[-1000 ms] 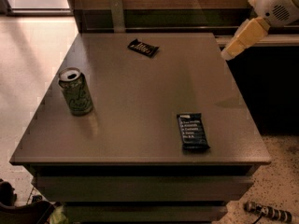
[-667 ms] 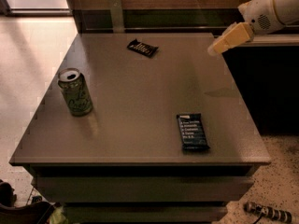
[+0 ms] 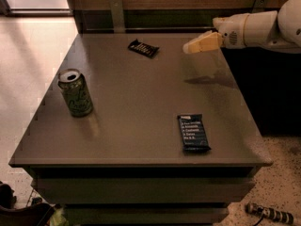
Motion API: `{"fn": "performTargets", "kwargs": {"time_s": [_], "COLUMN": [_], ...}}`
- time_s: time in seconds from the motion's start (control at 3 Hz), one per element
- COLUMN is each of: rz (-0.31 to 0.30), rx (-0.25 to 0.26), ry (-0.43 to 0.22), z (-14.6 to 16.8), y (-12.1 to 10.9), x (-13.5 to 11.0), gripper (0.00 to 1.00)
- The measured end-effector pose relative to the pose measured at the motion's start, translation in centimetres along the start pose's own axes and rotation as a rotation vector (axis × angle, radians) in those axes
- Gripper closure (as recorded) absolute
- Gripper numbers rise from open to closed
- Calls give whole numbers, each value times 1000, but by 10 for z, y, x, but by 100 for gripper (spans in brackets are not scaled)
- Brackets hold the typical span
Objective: Pick rxbar chocolate
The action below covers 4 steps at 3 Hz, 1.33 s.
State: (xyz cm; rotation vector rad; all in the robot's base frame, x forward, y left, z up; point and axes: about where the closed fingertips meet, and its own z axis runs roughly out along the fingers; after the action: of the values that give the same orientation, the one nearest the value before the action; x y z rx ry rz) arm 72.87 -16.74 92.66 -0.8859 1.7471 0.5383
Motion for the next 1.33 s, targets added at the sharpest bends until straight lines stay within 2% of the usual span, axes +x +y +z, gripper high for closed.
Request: {"fn": "performTargets", "kwargs": {"time_s": [0.33, 1.0, 1.33], "rz": [-3, -53, -75], "rx": [5, -10, -15], "ry": [3, -19, -6], "z": [7, 63, 91], "y": [-2, -29, -37], "x": [1, 1, 1], "gripper": [0, 0, 0]}}
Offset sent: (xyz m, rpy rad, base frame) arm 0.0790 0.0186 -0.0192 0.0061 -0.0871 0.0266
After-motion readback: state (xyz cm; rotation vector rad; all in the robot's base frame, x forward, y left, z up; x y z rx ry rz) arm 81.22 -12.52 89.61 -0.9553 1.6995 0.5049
